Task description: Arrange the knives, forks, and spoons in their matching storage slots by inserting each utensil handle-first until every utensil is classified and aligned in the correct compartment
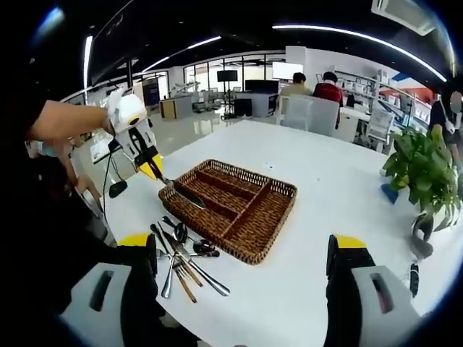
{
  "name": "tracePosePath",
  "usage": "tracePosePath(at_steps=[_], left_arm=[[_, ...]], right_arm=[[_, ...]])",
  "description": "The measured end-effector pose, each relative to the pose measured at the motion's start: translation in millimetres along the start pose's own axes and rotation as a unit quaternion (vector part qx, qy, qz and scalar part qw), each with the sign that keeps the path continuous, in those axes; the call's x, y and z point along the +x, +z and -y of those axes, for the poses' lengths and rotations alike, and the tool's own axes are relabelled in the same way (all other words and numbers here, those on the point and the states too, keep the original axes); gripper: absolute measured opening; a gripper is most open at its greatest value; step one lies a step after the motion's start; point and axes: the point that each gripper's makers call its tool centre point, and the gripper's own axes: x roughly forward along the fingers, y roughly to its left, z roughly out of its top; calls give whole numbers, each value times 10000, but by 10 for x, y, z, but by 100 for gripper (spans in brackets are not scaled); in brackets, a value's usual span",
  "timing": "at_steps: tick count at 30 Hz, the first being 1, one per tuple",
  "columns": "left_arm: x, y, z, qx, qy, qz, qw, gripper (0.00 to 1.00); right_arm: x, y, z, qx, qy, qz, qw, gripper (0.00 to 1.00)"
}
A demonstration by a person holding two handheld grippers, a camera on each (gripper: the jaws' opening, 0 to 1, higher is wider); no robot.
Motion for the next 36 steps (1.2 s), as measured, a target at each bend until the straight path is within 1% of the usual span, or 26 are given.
tracePosePath(at_steps=[5,12,14,21,29,36], left_arm=[[39,-24,-87,8,7,-7,10000,4],[53,-20,-254,11,95,54,9999,4],[59,-35,-334,8,115,54,9999,4],[43,-46,-516,-3,170,61,9998,4],[40,-84,-622,-29,184,16,9998,4],[46,-66,-681,-29,194,19,9998,4]], right_arm=[[61,4,21,20,29,-47,10000,99],[131,1,78,63,20,-117,9999,99],[142,4,95,68,8,-130,9999,99],[211,21,159,61,1,-185,9998,99],[276,35,218,61,10,-228,9997,99],[298,18,242,65,37,-271,9996,99]])
